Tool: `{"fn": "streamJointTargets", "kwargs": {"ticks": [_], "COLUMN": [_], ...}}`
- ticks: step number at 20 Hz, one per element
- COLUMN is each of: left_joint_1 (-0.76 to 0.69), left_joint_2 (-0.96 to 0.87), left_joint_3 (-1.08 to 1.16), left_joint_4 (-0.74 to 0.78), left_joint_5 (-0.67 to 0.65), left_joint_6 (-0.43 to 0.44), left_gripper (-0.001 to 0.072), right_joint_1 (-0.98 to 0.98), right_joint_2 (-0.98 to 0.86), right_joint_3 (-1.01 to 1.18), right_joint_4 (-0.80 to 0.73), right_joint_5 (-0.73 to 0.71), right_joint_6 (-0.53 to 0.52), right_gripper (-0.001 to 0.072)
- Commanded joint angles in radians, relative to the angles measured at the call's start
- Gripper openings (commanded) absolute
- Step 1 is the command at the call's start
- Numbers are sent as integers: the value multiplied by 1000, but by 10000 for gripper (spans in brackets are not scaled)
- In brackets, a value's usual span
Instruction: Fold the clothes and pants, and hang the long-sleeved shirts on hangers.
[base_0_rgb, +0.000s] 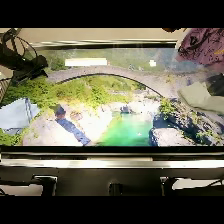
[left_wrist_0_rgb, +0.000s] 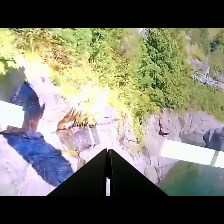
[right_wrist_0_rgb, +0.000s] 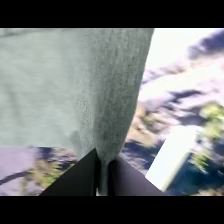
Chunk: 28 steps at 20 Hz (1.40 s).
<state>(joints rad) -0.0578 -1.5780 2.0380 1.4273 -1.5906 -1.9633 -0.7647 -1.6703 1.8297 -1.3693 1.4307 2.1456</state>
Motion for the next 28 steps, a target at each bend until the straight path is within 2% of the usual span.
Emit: {"fn": "streamJointTargets", "kwargs": {"ticks": [1, 5, 9, 17, 23, 24, 25, 26, 28], "left_joint_1": [1, 1, 0, 0, 0, 0, 0, 0, 0], "left_joint_2": [0, 0, 0, 0, 0, 0, 0, 0, 0], "left_joint_3": [0, 0, 0, 0, 0, 0, -1, -1, -1], "left_joint_4": [-1, -1, -2, -2, -2, -2, -2, -2, -2], "left_joint_5": [0, 0, 0, 0, -1, -1, -1, -1, -1], "left_joint_6": [0, 0, 0, 0, 0, 0, 0, 0, 0], "left_gripper": [17, 17, 17, 17, 17, 18, 17, 18, 18], "right_joint_1": [-8, -8, -8, -8, -8, -8, -8, -8, -8], "right_joint_2": [101, 232, 319, 341, 341, 341, 341, 341, 341], "right_joint_3": [-208, -462, -628, -721, -733, -733, -732, -725, -649], "right_joint_4": [-164, -299, -392, -496, -512, -513, -515, -517, -502], "right_joint_5": [32, 13, 0, 93, 127, 133, 137, 137, 97], "right_joint_6": [55, 103, 118, 121, 121, 121, 115, 97, 66], "right_gripper": [29, 30, 30, 31, 47, 185, 380, 500, 481]}}
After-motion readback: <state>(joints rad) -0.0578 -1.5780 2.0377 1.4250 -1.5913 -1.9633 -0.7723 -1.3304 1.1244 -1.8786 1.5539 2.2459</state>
